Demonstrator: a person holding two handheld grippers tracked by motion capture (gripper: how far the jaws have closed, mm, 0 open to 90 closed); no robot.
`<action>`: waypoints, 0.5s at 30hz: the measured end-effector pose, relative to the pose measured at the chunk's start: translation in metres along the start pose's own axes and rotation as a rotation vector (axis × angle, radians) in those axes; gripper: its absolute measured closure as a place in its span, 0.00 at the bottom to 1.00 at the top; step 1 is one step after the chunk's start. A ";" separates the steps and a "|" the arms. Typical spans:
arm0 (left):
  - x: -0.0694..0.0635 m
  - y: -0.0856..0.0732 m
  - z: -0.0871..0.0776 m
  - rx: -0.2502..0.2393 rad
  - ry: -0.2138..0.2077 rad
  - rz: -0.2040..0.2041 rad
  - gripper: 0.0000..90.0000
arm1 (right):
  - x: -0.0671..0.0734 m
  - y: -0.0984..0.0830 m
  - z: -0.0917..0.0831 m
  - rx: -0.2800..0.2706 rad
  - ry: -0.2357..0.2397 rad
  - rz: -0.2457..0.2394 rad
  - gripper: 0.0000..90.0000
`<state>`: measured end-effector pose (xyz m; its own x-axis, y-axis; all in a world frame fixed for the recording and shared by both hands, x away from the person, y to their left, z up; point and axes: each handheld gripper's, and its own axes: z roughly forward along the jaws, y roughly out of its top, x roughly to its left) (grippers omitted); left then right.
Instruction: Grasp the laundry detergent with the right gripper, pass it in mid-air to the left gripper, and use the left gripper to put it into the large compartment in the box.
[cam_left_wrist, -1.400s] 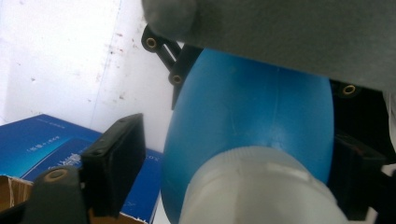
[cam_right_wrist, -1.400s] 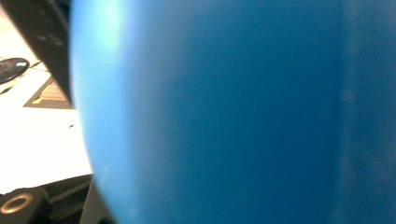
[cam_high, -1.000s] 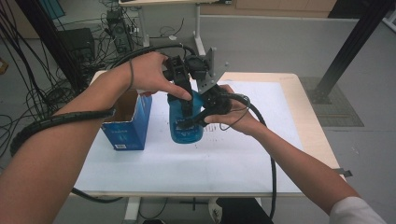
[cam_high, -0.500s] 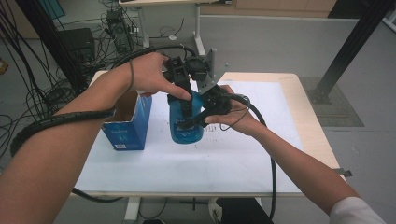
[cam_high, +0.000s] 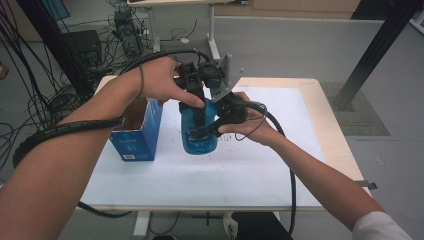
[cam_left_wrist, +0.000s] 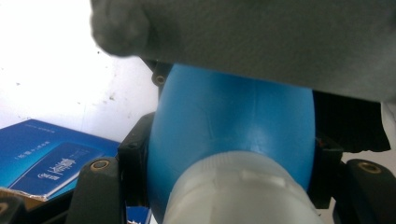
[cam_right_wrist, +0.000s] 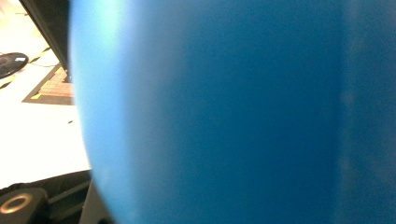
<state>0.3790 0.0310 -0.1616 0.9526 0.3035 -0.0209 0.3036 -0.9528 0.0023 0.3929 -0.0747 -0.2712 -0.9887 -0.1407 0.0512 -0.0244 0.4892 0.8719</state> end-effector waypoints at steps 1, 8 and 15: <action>0.000 0.000 0.000 0.002 0.001 0.001 0.40 | 0.000 0.000 0.000 0.001 -0.001 -0.001 0.49; 0.000 0.001 0.000 0.005 -0.002 0.002 0.40 | 0.001 -0.001 0.000 -0.005 0.003 0.006 0.49; 0.000 0.002 0.000 0.011 -0.001 0.002 0.40 | 0.000 -0.001 0.000 -0.004 -0.004 -0.002 0.49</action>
<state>0.3800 0.0293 -0.1621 0.9531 0.3018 -0.0221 0.3017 -0.9534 -0.0083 0.3933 -0.0754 -0.2722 -0.9893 -0.1379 0.0479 -0.0253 0.4852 0.8740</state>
